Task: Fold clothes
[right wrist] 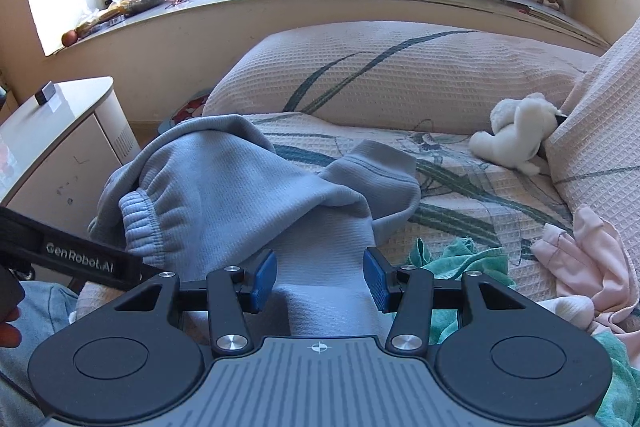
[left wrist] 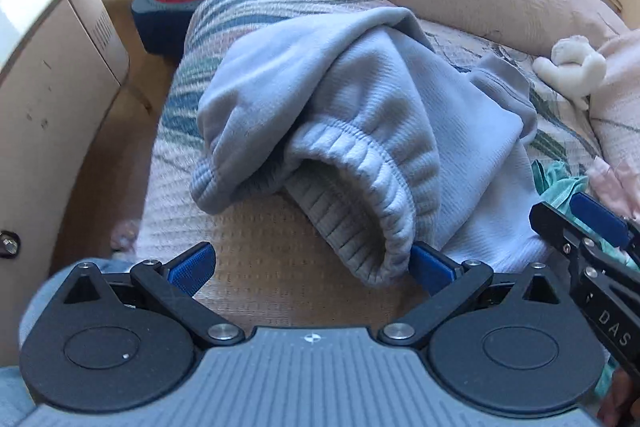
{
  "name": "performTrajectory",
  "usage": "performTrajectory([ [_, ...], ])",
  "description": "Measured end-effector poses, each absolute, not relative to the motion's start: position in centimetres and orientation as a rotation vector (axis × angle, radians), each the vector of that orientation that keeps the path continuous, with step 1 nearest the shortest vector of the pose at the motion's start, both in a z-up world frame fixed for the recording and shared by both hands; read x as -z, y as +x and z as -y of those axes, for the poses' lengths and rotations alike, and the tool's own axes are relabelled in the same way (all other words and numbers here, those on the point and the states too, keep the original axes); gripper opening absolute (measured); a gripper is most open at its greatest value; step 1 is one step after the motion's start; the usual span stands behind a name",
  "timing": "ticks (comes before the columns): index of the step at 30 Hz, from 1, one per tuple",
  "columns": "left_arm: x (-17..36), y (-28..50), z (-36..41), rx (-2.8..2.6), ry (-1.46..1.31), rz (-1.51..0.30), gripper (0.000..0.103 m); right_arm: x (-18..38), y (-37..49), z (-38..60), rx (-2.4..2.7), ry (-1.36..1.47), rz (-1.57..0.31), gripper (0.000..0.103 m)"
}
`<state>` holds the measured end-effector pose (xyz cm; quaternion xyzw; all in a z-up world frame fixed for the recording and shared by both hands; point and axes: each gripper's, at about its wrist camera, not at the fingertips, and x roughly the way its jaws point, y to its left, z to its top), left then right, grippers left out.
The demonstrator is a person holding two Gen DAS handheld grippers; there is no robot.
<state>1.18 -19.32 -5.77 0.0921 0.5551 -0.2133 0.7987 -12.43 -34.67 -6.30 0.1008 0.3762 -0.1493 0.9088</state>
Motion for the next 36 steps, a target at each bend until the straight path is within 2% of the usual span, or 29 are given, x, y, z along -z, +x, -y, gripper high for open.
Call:
performTrajectory([
  [6, 5.9, 1.2, 18.9, 0.499, 0.186, -1.197, 0.103, 6.4, -12.4, 34.7, 0.318, 0.209, -0.775, 0.048],
  [14, 6.7, 2.6, 18.4, 0.601, -0.055, -1.243, 0.103, 6.1, -13.1, 35.0, 0.329, 0.180, -0.777, 0.049],
  [16, 7.1, 2.5, 18.8, 0.604, -0.066, -1.252, 0.099, 6.1, -13.4, 35.5, 0.343, 0.184, -0.777, 0.052],
  [18, 7.6, 2.4, 19.4, 0.581, -0.013, -1.251, 0.086, 6.1, -13.7, 36.1, 0.353, 0.194, -0.785, 0.053],
  [21, 8.8, 2.9, 19.5, 0.583, -0.044, -1.299, 0.079, 6.1, -14.2, 36.7, 0.341, 0.218, -0.794, 0.053],
  [22, 9.1, 3.1, 19.4, 0.586, -0.066, -1.311, 0.073, 6.1, -14.4, 36.8, 0.335, 0.226, -0.797, 0.054],
  [26, 9.5, 3.1, 19.8, 0.636, -0.082, -1.306, 0.037, 5.9, -15.1, 37.0, 0.321, 0.231, -0.809, 0.055],
  [28, 9.1, 2.7, 19.8, 0.646, -0.058, -1.282, 0.035, 5.7, -15.2, 37.1, 0.333, 0.224, -0.806, 0.056],
  [30, 8.7, 2.4, 19.9, 0.652, -0.029, -1.255, 0.025, 5.5, -14.9, 37.3, 0.350, 0.203, -0.810, 0.056],
  [36, 7.4, 3.1, 17.1, 0.598, -0.019, -1.215, 0.021, 5.4, -13.4, 38.1, 0.407, 0.156, -0.824, 0.056],
])
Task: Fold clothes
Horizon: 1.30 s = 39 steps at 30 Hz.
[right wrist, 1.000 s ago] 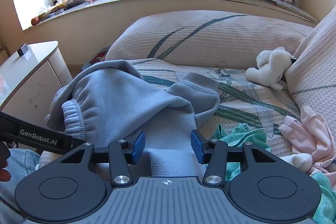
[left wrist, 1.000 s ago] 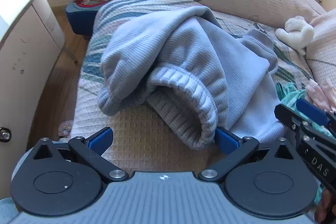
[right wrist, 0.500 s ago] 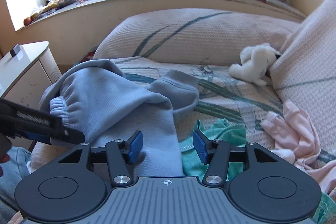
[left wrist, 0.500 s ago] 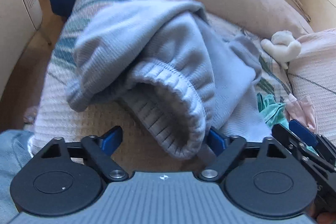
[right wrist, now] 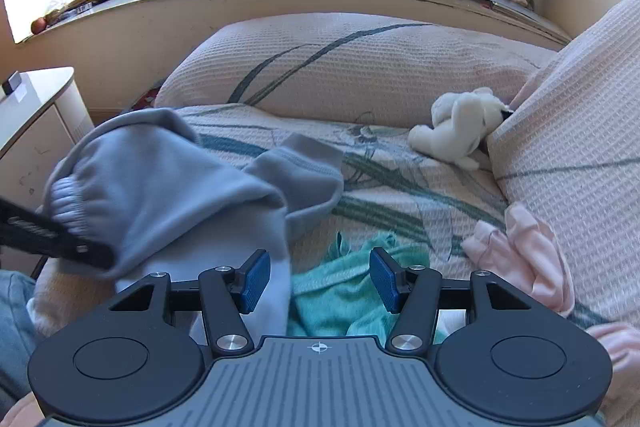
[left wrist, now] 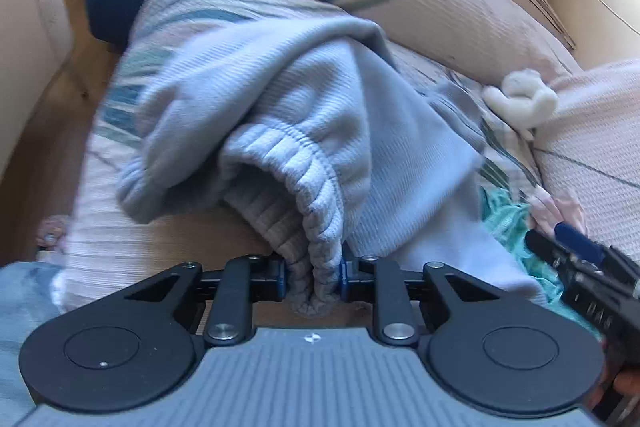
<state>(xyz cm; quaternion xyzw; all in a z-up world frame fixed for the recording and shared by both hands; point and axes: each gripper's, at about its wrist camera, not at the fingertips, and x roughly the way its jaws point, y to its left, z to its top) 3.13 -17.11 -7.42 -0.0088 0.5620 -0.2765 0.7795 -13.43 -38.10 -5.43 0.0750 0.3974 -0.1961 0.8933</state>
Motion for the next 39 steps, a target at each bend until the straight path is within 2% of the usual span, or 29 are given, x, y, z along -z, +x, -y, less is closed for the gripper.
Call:
performTrajectory([
  [6, 7.5, 3.2, 12.3, 0.408, 0.132, -1.166, 0.021, 5.4, -10.8, 38.9, 0.396, 0.106, -0.806, 0.056],
  [13, 10.3, 4.2, 7.2, 0.232, 0.128, -1.267, 0.025, 6.1, -6.8, 39.7, 0.390, 0.039, -0.809, 0.058],
  [17, 10.1, 3.8, 6.4, 0.216, 0.124, -1.269, 0.035, 7.2, -4.8, 40.9, 0.379, 0.044, -0.821, 0.060],
  [19, 9.7, 3.3, 6.6, 0.205, 0.144, -1.249, 0.044, 7.9, -3.9, 41.6, 0.370, 0.064, -0.823, 0.063],
  [21, 9.3, 3.2, 6.7, 0.196, 0.160, -1.229, 0.060, 8.5, -3.1, 41.9, 0.363, 0.069, -0.829, 0.070],
  [25, 8.4, 3.2, 6.2, 0.199, 0.141, -1.215, 0.064, 9.5, -1.9, 42.1, 0.351, 0.058, -0.850, 0.070],
  [32, 6.8, 3.9, 5.6, 0.204, 0.102, -1.179, 0.085, 10.1, -0.7, 42.0, 0.355, 0.082, -0.904, 0.070],
  [39, 5.9, 4.1, 7.6, 0.244, 0.124, -1.156, 0.094, 10.5, -0.4, 41.9, 0.388, 0.125, -0.944, 0.073],
])
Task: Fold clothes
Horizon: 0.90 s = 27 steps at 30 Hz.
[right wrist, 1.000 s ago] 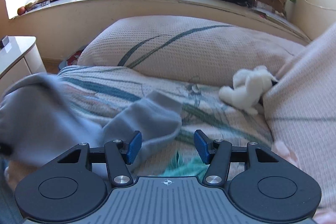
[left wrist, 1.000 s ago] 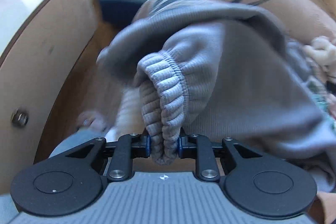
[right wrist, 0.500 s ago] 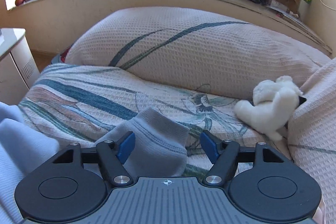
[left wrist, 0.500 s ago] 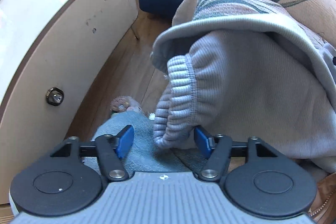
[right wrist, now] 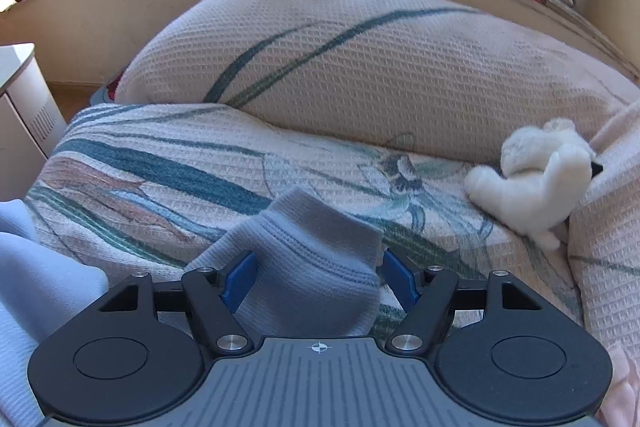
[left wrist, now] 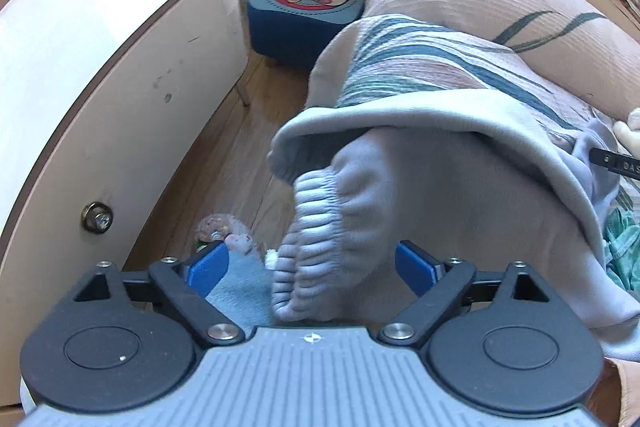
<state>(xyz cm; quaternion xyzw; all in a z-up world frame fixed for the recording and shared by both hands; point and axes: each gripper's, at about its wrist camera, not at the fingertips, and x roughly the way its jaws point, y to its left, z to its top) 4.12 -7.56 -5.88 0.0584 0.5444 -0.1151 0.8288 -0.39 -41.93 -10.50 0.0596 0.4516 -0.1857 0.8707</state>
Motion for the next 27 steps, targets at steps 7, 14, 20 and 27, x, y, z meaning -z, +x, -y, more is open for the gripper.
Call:
performTrajectory([
  [7, 6.1, 4.1, 9.1, 0.272, 0.167, -1.145, 0.095, 9.4, -0.8, 41.8, 0.405, 0.154, -0.958, 0.086],
  [14, 5.9, 4.3, 10.1, 0.290, 0.171, -1.128, 0.095, 7.7, -1.9, 42.0, 0.378, 0.198, -0.874, 0.089],
  [20, 5.3, 5.0, 10.2, 0.284, 0.161, -1.100, 0.096, 8.0, -1.8, 42.4, 0.365, 0.220, -0.892, 0.089],
  [27, 5.1, 6.5, 9.2, 0.231, 0.160, -1.088, 0.096, 10.9, -0.2, 43.0, 0.373, 0.245, -0.968, 0.080],
])
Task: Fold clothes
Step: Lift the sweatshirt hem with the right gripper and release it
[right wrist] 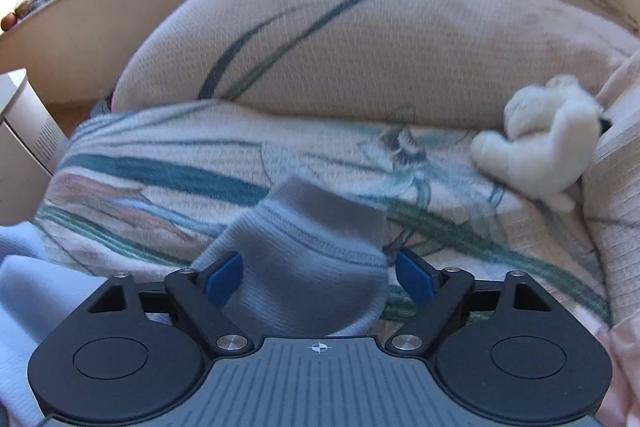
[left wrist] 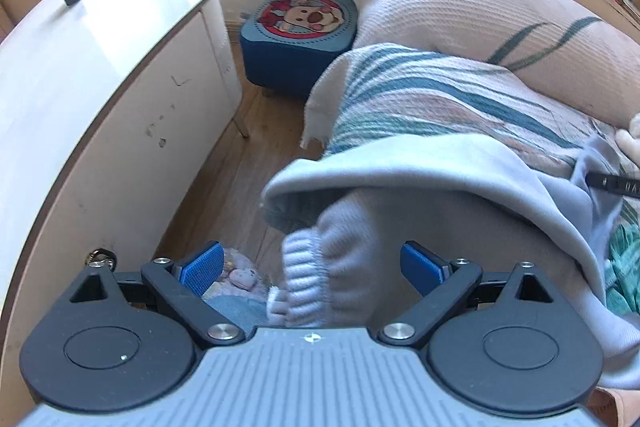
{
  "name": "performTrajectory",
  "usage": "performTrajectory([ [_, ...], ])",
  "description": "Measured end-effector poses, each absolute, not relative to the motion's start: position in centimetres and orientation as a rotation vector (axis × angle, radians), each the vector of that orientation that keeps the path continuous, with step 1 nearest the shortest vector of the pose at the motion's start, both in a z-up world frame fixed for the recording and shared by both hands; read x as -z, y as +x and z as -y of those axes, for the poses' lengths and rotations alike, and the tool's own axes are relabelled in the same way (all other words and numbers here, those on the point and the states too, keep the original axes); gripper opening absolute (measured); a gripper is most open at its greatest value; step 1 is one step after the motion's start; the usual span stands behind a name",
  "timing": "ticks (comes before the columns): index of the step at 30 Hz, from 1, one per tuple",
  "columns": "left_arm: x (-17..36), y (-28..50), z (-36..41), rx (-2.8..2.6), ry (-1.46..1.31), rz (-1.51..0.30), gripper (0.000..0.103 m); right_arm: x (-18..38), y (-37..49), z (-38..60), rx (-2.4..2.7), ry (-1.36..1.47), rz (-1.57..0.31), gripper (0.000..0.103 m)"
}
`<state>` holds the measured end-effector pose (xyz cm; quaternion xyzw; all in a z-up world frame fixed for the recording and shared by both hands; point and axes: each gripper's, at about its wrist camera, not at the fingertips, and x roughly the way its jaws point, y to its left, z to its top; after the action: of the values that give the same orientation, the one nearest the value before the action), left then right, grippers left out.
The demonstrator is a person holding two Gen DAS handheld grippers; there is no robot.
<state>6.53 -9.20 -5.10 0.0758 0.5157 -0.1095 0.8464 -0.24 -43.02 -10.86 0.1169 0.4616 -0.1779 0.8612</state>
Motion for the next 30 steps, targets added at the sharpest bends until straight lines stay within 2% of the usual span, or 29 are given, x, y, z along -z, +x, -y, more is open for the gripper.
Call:
performTrajectory([
  [2, 5.3, 6.9, 9.0, 0.224, 0.156, -1.096, 0.096, 11.4, 0.0, 43.2, 0.372, 0.251, -0.972, 0.076],
  [5, 5.5, 7.2, 8.8, 0.223, 0.154, -1.099, 0.096, 12.3, 0.5, 43.7, 0.358, 0.275, -0.982, 0.064],
  [7, 5.5, 7.1, 8.9, 0.225, 0.162, -1.090, 0.096, 12.6, 0.7, 44.1, 0.325, 0.315, -0.991, 0.037],
  [8, 5.4, 7.1, 8.9, 0.226, 0.168, -1.083, 0.096, 12.4, 0.6, 44.0, 0.311, 0.327, -0.994, 0.030],
  [9, 5.4, 7.2, 8.9, 0.225, 0.171, -1.080, 0.096, 12.1, 0.6, 43.9, 0.296, 0.339, -0.996, 0.016],
  [18, 4.9, 7.1, 9.0, 0.240, 0.171, -1.061, 0.096, 6.6, -1.1, 43.4, 0.279, 0.332, -0.869, 0.012],
  [23, 4.8, 7.4, 10.1, 0.260, 0.175, -1.054, 0.096, 2.7, -1.2, 45.0, 0.412, 0.225, -0.717, 0.012],
  [30, 5.2, 8.6, 12.3, 0.285, 0.214, -1.056, 0.096, 0.4, -0.1, 49.7, 0.648, 0.152, -0.614, 0.012],
])
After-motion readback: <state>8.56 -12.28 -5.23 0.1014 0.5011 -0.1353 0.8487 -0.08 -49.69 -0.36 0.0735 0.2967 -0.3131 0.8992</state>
